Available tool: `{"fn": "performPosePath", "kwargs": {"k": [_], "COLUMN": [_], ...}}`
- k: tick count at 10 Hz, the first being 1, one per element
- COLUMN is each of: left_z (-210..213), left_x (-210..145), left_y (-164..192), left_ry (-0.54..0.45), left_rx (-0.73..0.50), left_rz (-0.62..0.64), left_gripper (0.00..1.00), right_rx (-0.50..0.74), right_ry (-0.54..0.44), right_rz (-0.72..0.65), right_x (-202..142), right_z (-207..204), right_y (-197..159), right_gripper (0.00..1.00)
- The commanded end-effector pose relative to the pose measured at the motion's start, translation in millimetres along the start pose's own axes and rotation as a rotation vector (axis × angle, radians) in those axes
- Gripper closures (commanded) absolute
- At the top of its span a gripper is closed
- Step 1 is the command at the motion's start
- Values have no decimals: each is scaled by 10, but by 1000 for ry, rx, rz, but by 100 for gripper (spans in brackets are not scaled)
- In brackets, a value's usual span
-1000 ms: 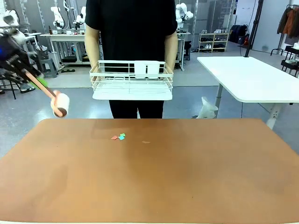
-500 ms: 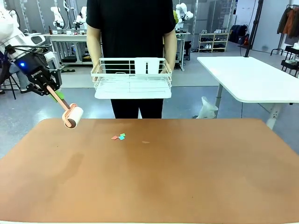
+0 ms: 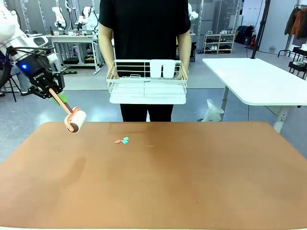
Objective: Clean the table.
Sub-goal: Clean the table with the Lint Roller when the human lifts the Dish drying rack.
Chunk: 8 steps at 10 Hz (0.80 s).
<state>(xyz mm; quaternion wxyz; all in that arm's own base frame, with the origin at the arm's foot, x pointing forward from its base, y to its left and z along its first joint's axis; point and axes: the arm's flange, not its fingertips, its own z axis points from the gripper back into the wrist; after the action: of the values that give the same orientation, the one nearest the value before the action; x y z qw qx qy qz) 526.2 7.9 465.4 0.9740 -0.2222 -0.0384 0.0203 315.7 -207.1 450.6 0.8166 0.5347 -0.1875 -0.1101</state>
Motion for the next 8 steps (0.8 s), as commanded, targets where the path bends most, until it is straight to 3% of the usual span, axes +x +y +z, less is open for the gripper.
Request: {"fn": "performPosePath", "kwargs": {"k": [1, 8], "left_z": [-92, -842], "left_x": [91, 800], "left_y": [-46, -89], "left_ry": [-13, 30], "left_rx": [-65, -69], "left_rz": [-29, 8], "left_gripper": [79, 79], "right_rx": [11, 11], "right_ry": [-8, -8], "right_rz": [4, 4], "right_x": [-13, -13], "right_z": [16, 16], "right_y": [37, 37], "right_gripper": [0, 0]}}
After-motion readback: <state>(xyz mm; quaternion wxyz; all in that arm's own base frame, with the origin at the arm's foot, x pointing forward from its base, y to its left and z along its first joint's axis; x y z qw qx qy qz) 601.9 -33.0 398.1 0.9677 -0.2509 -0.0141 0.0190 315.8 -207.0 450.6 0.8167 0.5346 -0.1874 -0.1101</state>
